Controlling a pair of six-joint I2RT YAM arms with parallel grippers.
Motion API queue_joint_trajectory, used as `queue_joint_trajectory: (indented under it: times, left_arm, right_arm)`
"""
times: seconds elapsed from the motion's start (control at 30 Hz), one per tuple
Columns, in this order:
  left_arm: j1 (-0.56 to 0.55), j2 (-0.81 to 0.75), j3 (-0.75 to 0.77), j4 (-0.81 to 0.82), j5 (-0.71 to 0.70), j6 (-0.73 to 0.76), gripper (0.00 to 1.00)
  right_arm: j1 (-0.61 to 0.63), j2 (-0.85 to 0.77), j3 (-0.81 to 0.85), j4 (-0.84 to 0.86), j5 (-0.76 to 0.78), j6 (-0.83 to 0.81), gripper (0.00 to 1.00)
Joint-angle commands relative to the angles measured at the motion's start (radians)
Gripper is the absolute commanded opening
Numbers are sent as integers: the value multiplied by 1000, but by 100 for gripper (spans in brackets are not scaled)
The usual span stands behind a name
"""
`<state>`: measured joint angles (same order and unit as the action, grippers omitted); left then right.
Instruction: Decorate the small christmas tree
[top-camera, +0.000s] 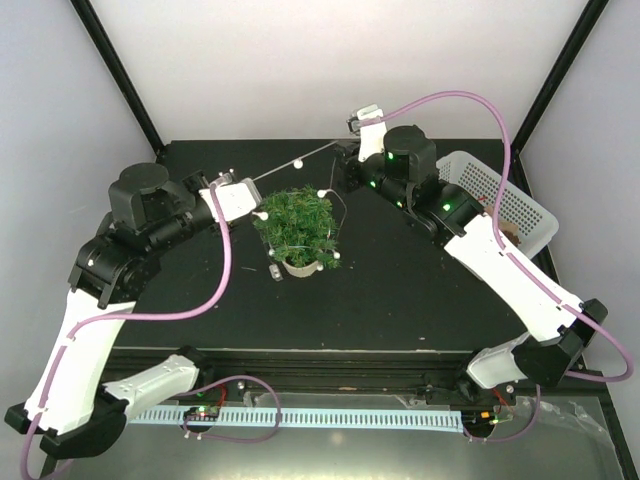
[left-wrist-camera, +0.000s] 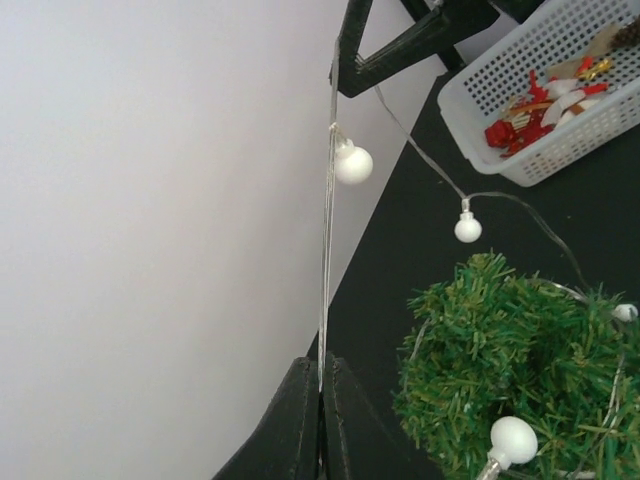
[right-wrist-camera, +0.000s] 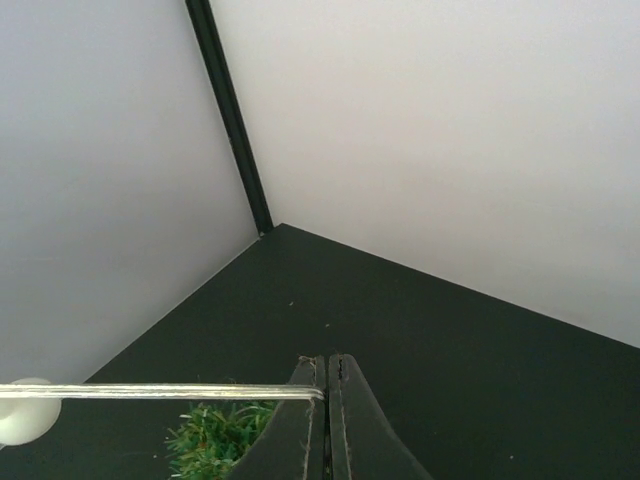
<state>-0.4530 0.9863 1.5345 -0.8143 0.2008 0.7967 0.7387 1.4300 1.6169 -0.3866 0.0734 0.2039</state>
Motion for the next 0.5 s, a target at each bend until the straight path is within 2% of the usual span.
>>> queue_joint_trajectory:
  times: [0.0, 0.17, 0.47]
  left_arm:
    - [26, -90, 54, -79, -136, 40, 2]
    - [37, -112, 56, -83, -185, 65, 2]
    - [59, -148, 35, -65, -275, 128, 1]
  right_arm:
    - [-79, -19, 10, 8, 189, 4, 1]
    - [-78, 19, 62, -13, 244, -24, 1]
    - [-79, 46, 138, -11, 176, -30, 1]
